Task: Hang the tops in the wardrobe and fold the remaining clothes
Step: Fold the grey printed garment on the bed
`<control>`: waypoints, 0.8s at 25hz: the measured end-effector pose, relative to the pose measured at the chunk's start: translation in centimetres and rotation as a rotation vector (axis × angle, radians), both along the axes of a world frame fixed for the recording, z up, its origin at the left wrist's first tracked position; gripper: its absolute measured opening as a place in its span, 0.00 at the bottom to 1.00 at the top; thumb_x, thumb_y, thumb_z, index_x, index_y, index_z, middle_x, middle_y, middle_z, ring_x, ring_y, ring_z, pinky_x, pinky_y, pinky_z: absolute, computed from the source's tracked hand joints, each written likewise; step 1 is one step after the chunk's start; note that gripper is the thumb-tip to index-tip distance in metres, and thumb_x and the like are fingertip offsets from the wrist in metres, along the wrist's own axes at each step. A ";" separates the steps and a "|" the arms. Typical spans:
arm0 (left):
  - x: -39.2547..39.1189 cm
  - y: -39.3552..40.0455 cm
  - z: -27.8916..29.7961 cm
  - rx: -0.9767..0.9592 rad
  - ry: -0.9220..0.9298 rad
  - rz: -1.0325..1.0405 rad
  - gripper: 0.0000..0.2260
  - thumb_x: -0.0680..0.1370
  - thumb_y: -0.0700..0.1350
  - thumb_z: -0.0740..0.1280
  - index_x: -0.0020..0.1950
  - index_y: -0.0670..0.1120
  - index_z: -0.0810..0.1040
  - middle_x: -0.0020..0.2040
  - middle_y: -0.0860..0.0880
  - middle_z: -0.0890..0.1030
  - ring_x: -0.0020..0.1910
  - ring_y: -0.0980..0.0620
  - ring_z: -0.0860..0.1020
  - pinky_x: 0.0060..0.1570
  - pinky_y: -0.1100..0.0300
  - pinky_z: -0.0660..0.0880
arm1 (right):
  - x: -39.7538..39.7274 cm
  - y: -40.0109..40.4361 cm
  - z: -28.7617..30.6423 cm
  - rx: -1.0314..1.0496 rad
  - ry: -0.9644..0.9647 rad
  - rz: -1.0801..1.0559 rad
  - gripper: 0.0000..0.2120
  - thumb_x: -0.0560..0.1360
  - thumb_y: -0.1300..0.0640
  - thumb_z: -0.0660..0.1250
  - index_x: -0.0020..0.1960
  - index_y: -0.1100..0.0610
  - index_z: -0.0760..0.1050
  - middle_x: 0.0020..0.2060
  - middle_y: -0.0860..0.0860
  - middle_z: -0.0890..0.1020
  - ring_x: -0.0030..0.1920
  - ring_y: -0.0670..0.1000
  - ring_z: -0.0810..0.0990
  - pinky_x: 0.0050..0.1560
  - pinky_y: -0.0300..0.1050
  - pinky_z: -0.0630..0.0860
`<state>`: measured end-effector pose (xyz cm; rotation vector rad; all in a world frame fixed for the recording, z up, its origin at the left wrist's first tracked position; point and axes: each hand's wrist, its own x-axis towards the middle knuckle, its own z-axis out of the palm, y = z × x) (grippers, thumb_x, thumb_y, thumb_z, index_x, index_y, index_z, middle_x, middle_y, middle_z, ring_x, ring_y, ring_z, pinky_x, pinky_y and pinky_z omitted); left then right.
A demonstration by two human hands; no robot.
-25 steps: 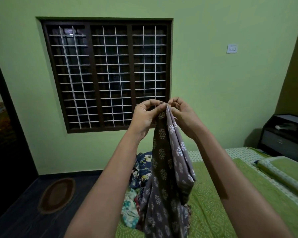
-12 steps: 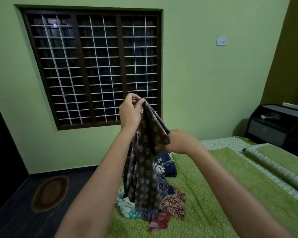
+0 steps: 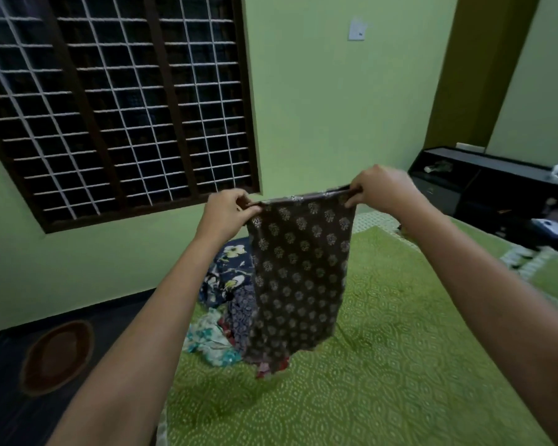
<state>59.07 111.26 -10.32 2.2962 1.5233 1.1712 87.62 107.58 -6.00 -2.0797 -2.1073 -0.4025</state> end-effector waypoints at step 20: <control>31.3 -13.2 -9.9 -0.149 0.374 0.008 0.09 0.74 0.55 0.70 0.46 0.51 0.78 0.46 0.51 0.81 0.45 0.51 0.76 0.38 0.58 0.73 | 31.0 -16.2 -10.2 -0.193 -0.056 -0.081 0.13 0.77 0.42 0.64 0.51 0.49 0.81 0.42 0.47 0.80 0.41 0.50 0.77 0.29 0.39 0.66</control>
